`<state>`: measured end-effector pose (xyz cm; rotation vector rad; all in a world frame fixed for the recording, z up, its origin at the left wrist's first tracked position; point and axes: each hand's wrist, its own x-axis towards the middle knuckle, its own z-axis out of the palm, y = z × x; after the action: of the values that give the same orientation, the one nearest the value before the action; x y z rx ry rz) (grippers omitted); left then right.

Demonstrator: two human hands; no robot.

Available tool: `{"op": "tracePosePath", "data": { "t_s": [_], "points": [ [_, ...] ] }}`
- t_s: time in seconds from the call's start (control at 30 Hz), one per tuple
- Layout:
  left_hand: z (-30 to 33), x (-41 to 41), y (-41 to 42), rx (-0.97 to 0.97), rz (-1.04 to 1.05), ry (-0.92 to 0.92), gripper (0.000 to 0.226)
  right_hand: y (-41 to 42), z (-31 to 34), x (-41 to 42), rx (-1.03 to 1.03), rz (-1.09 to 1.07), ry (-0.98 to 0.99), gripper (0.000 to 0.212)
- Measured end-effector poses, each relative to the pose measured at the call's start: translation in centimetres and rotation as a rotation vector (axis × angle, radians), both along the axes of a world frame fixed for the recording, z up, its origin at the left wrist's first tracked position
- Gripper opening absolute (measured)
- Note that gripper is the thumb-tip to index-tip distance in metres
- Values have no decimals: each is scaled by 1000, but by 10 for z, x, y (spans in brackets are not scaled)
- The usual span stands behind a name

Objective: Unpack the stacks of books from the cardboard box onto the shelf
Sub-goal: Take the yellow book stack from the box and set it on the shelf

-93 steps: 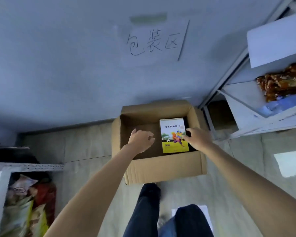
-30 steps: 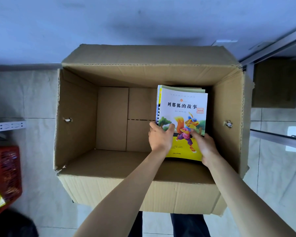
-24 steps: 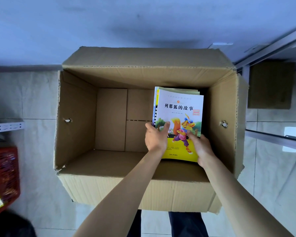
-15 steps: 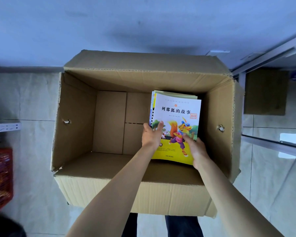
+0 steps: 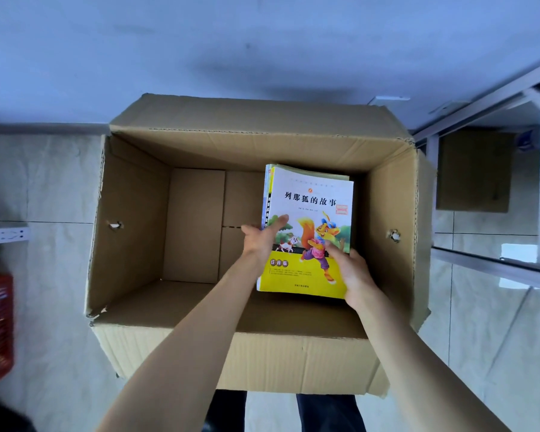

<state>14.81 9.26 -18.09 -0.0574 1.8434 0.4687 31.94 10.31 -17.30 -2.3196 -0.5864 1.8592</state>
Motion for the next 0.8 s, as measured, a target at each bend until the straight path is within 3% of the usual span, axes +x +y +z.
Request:
{"op": "tracePosePath", "data": {
  "t_s": [0.07,0.13,0.27,0.43,0.6,0.67,0.73,0.8],
  "points": [
    [1,-11,5,-35,-8,-146,105,2,2,0,14,8,0,38],
    [1,-19,4,-1,-37,-238,102,1,5,-2,17,24,9,39],
    [11,-30,-12,6,77,-261,101,-6,16,-9,28,101,55,31],
    [35,-55,-46,115,249,-430,55,-10,40,-27,39,285,109,69],
    [81,-89,-64,260,348,-435,56,3,91,-55,-19,438,252,87],
    [106,-103,-67,305,365,-437,56,7,116,-67,5,478,306,82],
    [138,-116,-72,349,365,-436,54,9,143,-80,47,504,335,61],
    [172,-127,-77,387,380,-418,54,11,169,-95,83,516,362,64]
  ]
}}
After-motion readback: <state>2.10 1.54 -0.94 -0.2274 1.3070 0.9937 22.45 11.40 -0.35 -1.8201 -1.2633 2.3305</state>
